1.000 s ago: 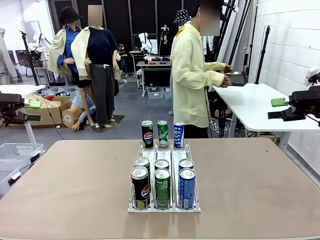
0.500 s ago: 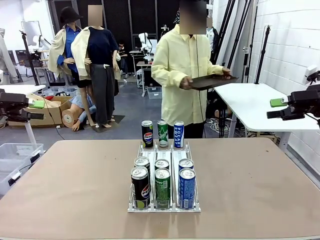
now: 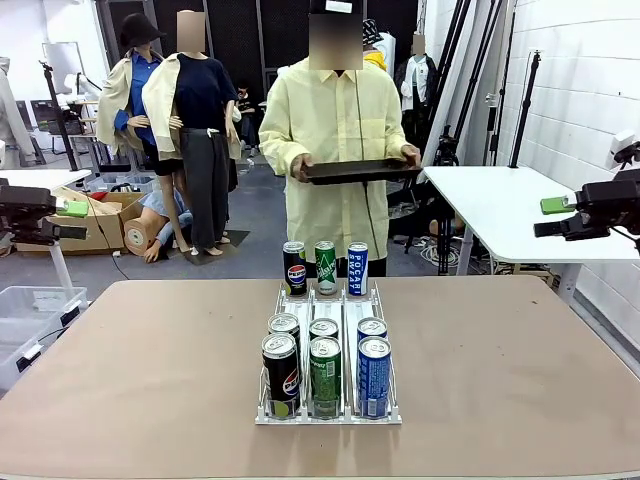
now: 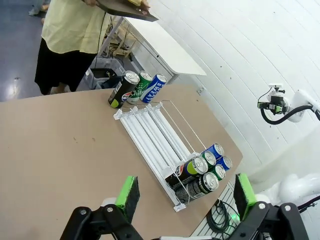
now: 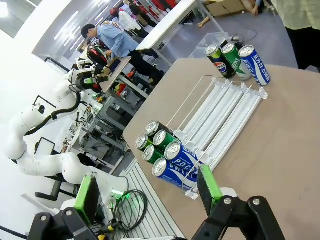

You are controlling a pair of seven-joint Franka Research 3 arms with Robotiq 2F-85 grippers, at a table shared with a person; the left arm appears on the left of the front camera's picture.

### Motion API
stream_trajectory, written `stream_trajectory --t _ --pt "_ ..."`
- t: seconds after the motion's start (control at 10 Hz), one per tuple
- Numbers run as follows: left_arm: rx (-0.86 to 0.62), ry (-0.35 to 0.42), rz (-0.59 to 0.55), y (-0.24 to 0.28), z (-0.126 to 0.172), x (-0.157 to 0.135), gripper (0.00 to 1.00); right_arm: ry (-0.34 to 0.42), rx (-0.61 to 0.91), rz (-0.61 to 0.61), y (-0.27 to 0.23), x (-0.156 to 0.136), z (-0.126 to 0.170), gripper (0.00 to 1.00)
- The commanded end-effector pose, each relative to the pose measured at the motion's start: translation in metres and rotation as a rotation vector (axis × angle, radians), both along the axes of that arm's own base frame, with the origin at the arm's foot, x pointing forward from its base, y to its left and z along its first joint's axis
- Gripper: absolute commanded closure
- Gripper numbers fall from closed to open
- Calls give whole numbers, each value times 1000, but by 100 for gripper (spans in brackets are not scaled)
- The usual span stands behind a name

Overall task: Retrieve and hand over the desired beverage to the person.
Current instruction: Pick up a can of the same type that the person held from the Automatic Can Dispenser.

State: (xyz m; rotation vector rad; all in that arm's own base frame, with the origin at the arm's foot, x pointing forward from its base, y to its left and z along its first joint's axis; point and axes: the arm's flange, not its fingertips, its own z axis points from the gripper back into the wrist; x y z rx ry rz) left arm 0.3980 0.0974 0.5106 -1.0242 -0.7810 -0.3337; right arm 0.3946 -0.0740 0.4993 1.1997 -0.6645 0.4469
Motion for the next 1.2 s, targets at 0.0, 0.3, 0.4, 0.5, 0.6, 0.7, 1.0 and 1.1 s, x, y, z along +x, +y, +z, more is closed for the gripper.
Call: stream_trajectory --t 0.0,0.3,0.4,0.5,0.6,0.7,1.0,1.1 --pt "-15 6 -3 2 1 -2 0 3 14 -2 0 0 1 0" --pt "-15 6 -3 2 1 -2 0 3 14 -2 0 0 1 0" --pt "-15 6 -3 2 1 -2 0 3 14 -2 0 0 1 0" --pt "-15 6 -3 2 1 -2 0 3 14 -2 0 0 1 0" --pt "-15 6 -3 2 1 -2 0 3 14 -2 0 0 1 0" --pt "-15 6 -3 2 1 -2 0 3 14 -2 0 0 1 0" --pt "-15 6 -3 2 1 -2 0 3 14 -2 0 0 1 0" --pt "-15 6 -3 2 1 -2 0 3 14 -2 0 0 1 0"
